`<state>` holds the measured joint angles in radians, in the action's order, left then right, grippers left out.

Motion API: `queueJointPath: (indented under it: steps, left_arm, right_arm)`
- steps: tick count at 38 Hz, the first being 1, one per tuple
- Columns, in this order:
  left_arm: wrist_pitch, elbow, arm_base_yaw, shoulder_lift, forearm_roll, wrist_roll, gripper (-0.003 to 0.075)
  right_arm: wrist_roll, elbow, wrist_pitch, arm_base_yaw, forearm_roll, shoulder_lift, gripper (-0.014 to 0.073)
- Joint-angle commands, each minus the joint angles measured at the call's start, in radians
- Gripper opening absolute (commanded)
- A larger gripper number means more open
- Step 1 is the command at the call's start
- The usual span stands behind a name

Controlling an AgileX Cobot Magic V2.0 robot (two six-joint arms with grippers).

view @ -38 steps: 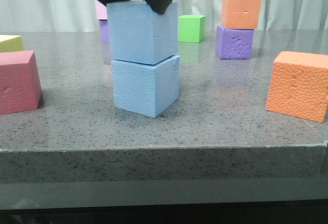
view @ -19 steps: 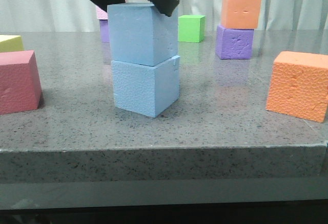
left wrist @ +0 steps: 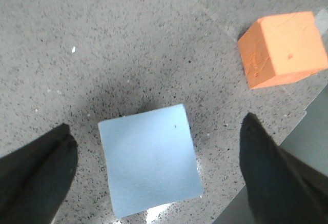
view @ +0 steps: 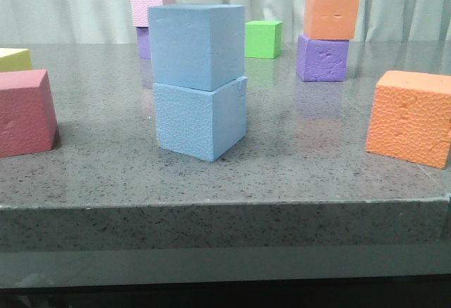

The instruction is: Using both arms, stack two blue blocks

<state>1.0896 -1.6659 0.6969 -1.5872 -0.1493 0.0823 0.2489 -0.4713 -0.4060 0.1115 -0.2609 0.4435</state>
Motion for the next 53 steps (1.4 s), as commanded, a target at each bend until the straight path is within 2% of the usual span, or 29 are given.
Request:
queueJointPath:
  steps: [1, 2, 11, 18, 26, 31, 41, 48, 53]
  left_arm:
    - [-0.023, -0.068, 0.008, 0.039, -0.015, -0.008, 0.0522]
    - [-0.023, -0.073, 0.008, 0.039, -0.015, -0.008, 0.0505]
    - [-0.022, -0.082, 0.008, 0.039, -0.011, -0.006, 0.0178]
    - [-0.022, -0.082, 0.008, 0.041, -0.011, 0.001, -0.0009]
    - [-0.039, -0.068, 0.008, 0.069, 0.019, 0.001, -0.002]
    - [-0.188, 0.018, 0.008, 0.161, 0.075, 0.001, -0.002]
    - [-0.597, 0.384, 0.008, 0.433, 0.111, 0.001, -0.002]
    - [-0.824, 0.655, 0.008, 0.631, 0.121, 0.001, -0.002]
    - [-0.937, 0.861, 0.008, 0.788, 0.121, 0.001, -0.002]
  right_arm:
    - [0.004, -0.028, 0.075, -0.005, 0.003, 0.005, -0.007]
    - [0.004, -0.028, 0.075, -0.005, 0.003, 0.005, -0.007]
    - [0.004, -0.028, 0.075, -0.005, 0.003, 0.005, -0.007]
    - [0.004, -0.028, 0.075, -0.005, 0.003, 0.005, -0.007]
    - [0.004, -0.028, 0.072, -0.005, 0.003, 0.005, -0.007]
    - [0.004, -0.028, 0.069, -0.005, 0.003, 0.005, -0.007]
    - [0.004, -0.028, 0.07, -0.005, 0.003, 0.005, -0.007]
    - [0.004, -0.028, 0.07, -0.005, 0.003, 0.005, -0.007]
    - [0.004, -0.028, 0.07, -0.005, 0.003, 0.005, -0.007]
